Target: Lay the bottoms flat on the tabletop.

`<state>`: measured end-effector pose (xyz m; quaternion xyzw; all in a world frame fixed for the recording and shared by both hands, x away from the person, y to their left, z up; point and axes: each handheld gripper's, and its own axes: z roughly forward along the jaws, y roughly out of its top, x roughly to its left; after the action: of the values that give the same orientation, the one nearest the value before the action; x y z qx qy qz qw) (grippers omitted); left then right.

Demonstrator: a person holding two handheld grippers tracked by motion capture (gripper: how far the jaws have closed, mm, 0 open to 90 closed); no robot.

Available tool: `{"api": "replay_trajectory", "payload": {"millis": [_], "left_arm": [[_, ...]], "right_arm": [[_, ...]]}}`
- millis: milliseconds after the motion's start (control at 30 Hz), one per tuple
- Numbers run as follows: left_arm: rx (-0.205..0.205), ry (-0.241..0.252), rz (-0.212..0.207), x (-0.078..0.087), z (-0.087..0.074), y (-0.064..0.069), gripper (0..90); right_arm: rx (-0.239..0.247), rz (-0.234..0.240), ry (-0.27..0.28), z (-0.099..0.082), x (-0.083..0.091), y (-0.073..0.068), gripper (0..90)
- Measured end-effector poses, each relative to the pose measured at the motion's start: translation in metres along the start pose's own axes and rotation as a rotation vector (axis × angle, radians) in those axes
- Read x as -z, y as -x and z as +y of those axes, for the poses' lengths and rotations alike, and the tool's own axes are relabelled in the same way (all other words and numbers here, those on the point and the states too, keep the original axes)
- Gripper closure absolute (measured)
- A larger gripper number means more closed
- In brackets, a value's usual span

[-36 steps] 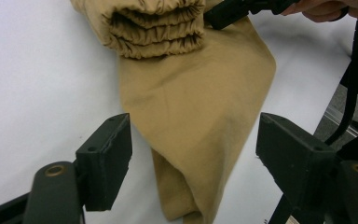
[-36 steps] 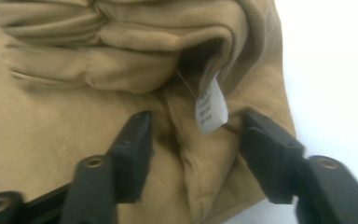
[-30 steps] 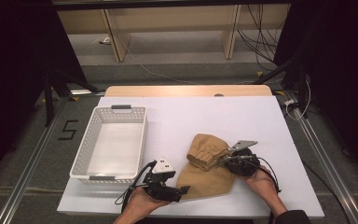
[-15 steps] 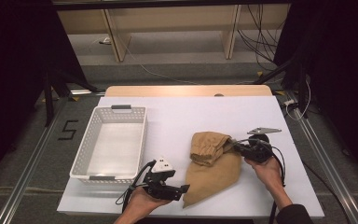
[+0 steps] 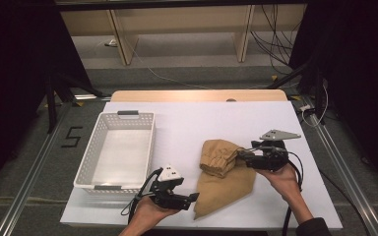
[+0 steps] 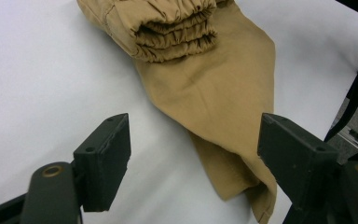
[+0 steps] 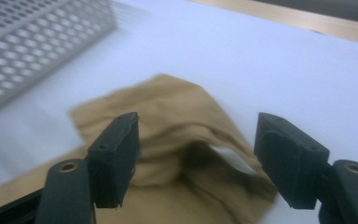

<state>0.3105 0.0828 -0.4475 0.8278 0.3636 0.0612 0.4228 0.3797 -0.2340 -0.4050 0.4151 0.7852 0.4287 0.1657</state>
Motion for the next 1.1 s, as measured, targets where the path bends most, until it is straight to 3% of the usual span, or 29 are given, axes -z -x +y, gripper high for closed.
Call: {"api": "replay_trajectory", "payload": {"millis": [67,200,433,633,900,1100], "left_arm": [[0.000,0.002,-0.002,0.000,0.000,0.000,25.0],[0.001,0.004,-0.007,0.000,0.000,0.000,24.0],[0.008,0.018,-0.013,0.001,0.001,-0.001,22.5],[0.009,0.019,-0.011,0.001,0.000,-0.001,22.1],[0.009,0.015,-0.006,0.001,-0.001,-0.001,22.1],[0.010,0.013,-0.005,0.000,-0.001,-0.002,22.1]], "right_arm": [[0.016,0.040,0.006,0.005,-0.002,-0.010,30.4],[0.063,0.091,-0.042,0.010,-0.018,-0.028,29.0],[0.124,0.122,-0.120,0.011,-0.049,-0.049,29.0],[0.167,0.106,-0.195,0.009,-0.069,-0.058,32.1],[0.197,0.065,-0.273,0.000,-0.077,-0.061,37.9],[0.217,0.062,-0.346,-0.008,-0.085,-0.060,42.5]]}}
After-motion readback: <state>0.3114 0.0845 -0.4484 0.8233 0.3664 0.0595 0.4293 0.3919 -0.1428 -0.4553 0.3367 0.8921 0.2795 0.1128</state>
